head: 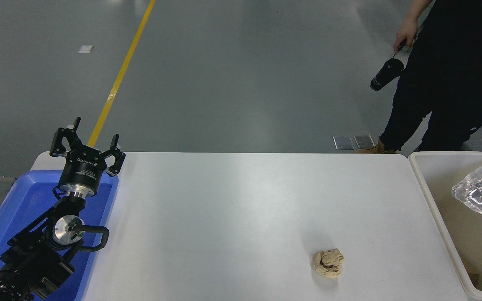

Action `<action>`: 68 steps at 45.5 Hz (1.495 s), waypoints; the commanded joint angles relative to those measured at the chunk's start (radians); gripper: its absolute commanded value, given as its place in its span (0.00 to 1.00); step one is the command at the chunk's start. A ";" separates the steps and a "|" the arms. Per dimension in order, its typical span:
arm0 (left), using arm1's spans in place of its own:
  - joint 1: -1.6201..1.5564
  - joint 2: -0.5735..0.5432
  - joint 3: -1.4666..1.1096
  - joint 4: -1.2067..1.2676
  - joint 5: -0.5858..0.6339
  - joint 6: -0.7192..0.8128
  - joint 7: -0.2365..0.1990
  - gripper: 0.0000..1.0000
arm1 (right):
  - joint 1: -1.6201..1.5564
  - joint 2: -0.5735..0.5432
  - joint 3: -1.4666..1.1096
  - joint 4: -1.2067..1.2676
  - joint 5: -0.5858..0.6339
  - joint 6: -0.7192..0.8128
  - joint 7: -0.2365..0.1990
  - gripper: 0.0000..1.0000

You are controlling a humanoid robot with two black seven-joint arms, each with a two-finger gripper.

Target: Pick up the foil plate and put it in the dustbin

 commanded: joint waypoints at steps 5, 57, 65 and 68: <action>0.000 0.000 0.000 -0.001 0.000 -0.001 0.000 0.98 | 0.004 0.007 0.003 0.005 0.003 -0.015 0.001 1.00; -0.002 0.000 0.002 -0.001 0.000 -0.001 0.002 0.98 | 1.115 0.349 -0.552 0.481 -0.015 0.397 0.000 1.00; -0.002 0.000 0.002 0.000 0.000 -0.001 0.002 0.98 | 1.286 0.343 -0.617 0.630 -0.017 0.578 0.000 1.00; -0.002 0.000 0.002 0.000 0.000 -0.001 0.002 0.98 | 1.354 0.343 -0.664 0.703 -0.017 0.630 0.000 1.00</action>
